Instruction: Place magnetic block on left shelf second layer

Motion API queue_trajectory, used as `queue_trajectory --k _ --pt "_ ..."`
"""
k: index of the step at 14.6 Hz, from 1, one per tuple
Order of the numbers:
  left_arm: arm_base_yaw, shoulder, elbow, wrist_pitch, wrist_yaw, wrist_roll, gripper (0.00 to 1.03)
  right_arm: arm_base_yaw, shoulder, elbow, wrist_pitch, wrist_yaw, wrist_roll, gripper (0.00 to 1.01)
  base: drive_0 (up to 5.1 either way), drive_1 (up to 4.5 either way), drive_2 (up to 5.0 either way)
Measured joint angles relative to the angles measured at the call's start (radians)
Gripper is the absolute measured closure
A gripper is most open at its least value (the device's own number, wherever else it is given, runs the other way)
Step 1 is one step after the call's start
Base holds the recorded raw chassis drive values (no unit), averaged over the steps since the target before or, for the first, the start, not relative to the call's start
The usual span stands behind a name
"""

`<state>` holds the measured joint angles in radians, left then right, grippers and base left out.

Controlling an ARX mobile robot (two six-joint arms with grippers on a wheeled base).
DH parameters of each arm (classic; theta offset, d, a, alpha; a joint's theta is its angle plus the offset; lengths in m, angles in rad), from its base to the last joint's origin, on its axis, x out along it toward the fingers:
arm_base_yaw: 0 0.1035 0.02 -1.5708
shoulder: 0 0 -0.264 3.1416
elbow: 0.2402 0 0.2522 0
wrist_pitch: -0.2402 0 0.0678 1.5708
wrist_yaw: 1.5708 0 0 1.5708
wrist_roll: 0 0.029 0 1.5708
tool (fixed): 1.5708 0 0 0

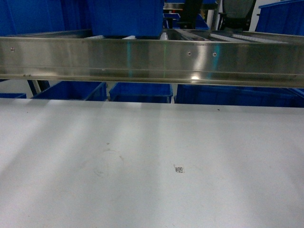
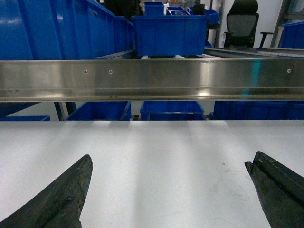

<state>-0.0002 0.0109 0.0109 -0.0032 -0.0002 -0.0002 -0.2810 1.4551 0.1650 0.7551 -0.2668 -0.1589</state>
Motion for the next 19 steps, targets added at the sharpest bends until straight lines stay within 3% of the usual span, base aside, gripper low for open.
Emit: queue_trajectory --k 11,12,17,19 --pt "0.000 0.000 0.000 0.000 0.000 0.000 0.05 0.012 0.306 -0.022 0.253 0.011 0.004 0.03 0.0 0.00 0.0" --pt "0.000 0.000 0.000 0.000 0.000 0.000 0.05 0.012 0.336 -0.020 0.307 0.011 0.012 0.08 0.0 0.00 0.0" --pt "0.000 0.000 0.000 0.000 0.000 0.000 0.05 -0.008 0.425 -0.017 0.418 -0.003 0.034 0.61 0.0 0.00 0.0" --pt "0.000 0.000 0.000 0.000 0.000 0.000 0.05 -0.008 0.391 -0.019 0.386 -0.019 0.038 0.67 0.0 0.00 0.0"
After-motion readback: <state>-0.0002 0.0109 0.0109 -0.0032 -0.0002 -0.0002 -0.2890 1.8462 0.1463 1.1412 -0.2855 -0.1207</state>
